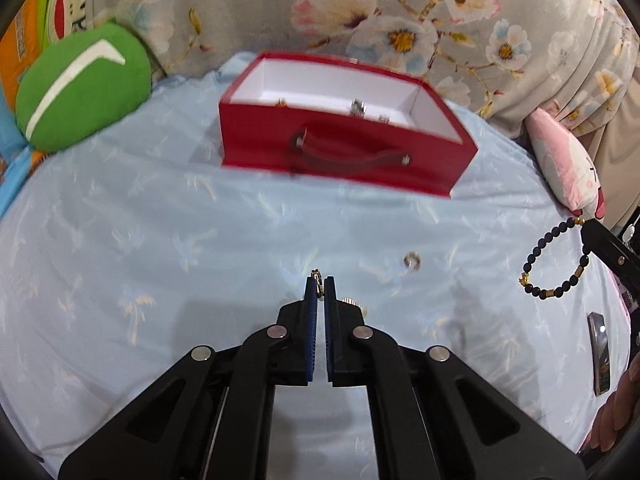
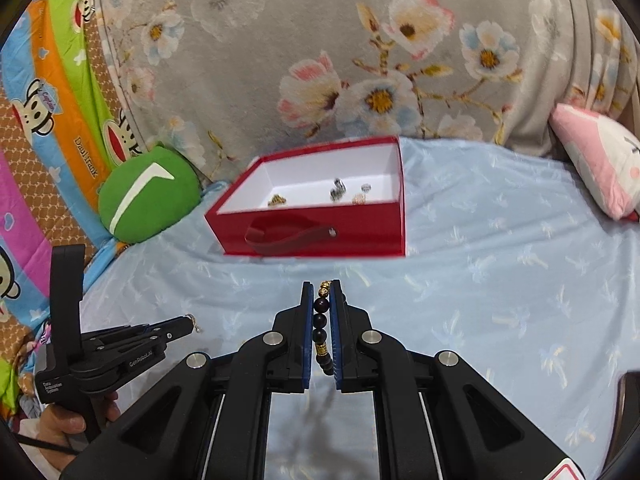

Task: Organize jewelry
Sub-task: 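Lower the bracelet and earring into the red box and open both tools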

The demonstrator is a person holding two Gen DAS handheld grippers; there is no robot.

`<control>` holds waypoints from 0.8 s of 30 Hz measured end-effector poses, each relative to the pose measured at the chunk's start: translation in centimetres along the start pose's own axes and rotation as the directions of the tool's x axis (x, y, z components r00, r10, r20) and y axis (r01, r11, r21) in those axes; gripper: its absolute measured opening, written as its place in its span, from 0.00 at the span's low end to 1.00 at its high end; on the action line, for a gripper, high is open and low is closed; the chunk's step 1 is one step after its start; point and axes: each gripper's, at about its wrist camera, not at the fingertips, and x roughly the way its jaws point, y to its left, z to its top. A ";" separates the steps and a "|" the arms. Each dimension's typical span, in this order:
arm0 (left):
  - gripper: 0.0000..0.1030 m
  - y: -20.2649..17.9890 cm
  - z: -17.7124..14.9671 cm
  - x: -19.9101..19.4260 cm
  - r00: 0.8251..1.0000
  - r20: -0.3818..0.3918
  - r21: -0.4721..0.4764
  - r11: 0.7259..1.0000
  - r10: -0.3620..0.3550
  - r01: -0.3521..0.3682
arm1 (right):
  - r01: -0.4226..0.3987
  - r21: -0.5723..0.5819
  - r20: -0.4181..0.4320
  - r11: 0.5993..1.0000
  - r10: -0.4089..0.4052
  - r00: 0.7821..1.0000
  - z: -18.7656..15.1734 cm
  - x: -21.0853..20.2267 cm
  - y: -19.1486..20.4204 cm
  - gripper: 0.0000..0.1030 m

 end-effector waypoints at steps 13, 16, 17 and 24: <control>0.02 -0.6 15.2 0.1 0.977 0.201 0.115 0.989 0.064 -0.089 | -0.047 -0.069 0.099 0.996 0.054 0.994 13.7 7.0 0.5 0.07; 0.02 -0.8 18.6 2.2 0.975 0.212 0.124 0.987 0.071 -0.098 | -0.062 -0.042 0.048 0.997 0.064 0.997 15.8 11.3 -0.2 0.07; 0.02 -0.9 19.4 3.0 0.975 0.212 0.128 0.987 0.068 -0.097 | -0.065 -0.028 0.026 0.998 0.065 0.998 16.5 13.2 -0.6 0.07; 0.02 -0.1 24.4 11.1 0.988 0.125 0.127 0.986 0.092 -0.108 | -0.037 0.004 -0.096 0.999 0.037 0.995 17.6 22.9 -1.5 0.07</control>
